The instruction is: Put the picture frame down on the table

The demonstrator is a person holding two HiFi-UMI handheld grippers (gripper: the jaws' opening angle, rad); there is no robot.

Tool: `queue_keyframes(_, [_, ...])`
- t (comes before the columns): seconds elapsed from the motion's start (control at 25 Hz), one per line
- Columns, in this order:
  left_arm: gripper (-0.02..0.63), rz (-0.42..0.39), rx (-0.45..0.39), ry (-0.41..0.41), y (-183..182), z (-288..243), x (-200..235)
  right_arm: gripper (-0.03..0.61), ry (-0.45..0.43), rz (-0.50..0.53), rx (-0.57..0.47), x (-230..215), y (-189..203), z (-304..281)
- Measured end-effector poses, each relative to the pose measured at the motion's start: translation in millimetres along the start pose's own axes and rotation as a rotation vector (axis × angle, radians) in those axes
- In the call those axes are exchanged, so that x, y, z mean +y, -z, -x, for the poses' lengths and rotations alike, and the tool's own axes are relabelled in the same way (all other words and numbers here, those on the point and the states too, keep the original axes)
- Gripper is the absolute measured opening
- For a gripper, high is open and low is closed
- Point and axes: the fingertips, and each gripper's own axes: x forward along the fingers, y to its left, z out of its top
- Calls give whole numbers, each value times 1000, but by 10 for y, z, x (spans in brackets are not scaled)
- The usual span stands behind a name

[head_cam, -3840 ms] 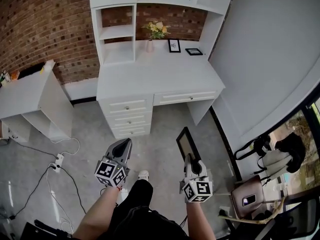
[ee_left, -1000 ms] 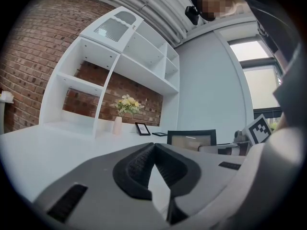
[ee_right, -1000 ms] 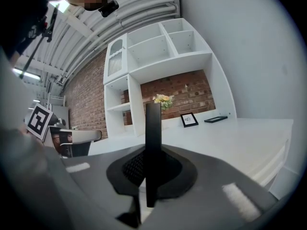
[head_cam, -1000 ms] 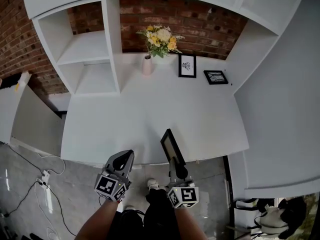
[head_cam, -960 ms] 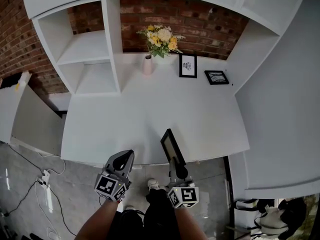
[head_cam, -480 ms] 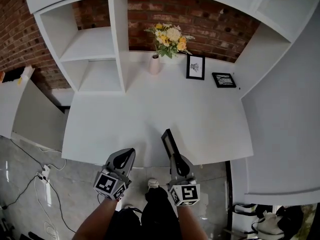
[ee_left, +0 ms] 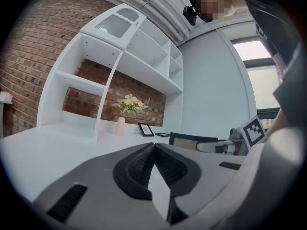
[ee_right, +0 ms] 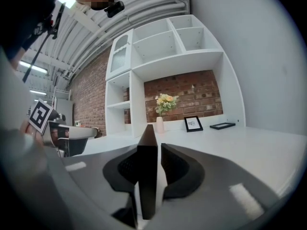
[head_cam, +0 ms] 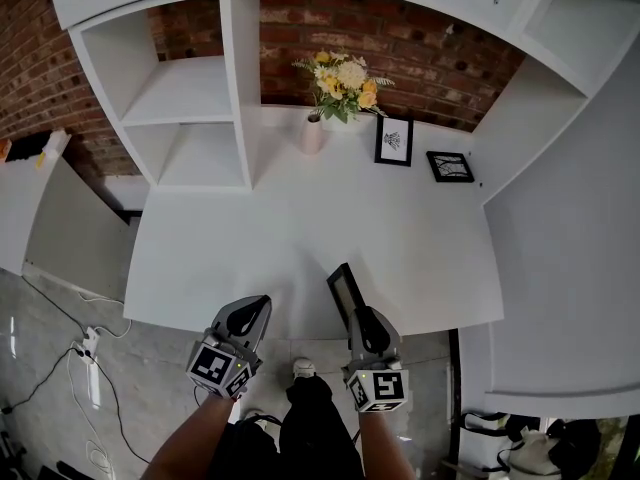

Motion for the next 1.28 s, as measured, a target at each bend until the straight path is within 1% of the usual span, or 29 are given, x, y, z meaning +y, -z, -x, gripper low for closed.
queue_keyframes(0.16, [8, -4, 4, 5, -23, -64, -15, 80, 46, -87, 10, -245, 44, -7])
queue_keyframes(0.24, [8, -5, 5, 5, -28, -83, -9, 80, 63, -101, 35, -338, 100, -13])
queue_keyframes(0.28, [8, -5, 5, 3, -32, -93, -1, 80, 70, -98, 50, -372, 126, -19])
queue_keyframes(0.32, [8, -2, 5, -1, -34, -104, 9, 96, 76, -94, 64, -398, 147, -28])
queue_keyframes(0.48, [8, -7, 8, -10, -58, -149, 40, 123, 86, -70, 116, -432, 200, -100])
queue_keyframes(0.64, [8, -5, 9, -24, -71, -162, 69, 175, 121, -79, 198, -484, 281, -185])
queue_keyframes(0.72, [8, -3, 7, -33, -79, -161, 84, 210, 130, -53, 253, -486, 347, -217])
queue_keyframes(0.8, [8, -1, 4, -41, -90, -158, 103, 228, 123, -14, 295, -453, 396, -240])
queue_keyframes(0.92, [8, -1, 1, -49, -103, -156, 130, 233, 127, -4, 323, -440, 422, -256])
queue_keyframes(1.16, [8, 18, -4, -63, -61, -164, 146, 249, 165, -1, 406, -448, 517, -329])
queue_keyframes(1.28, [8, 10, 0, -66, -73, -172, 136, 250, 172, -1, 431, -419, 537, -382])
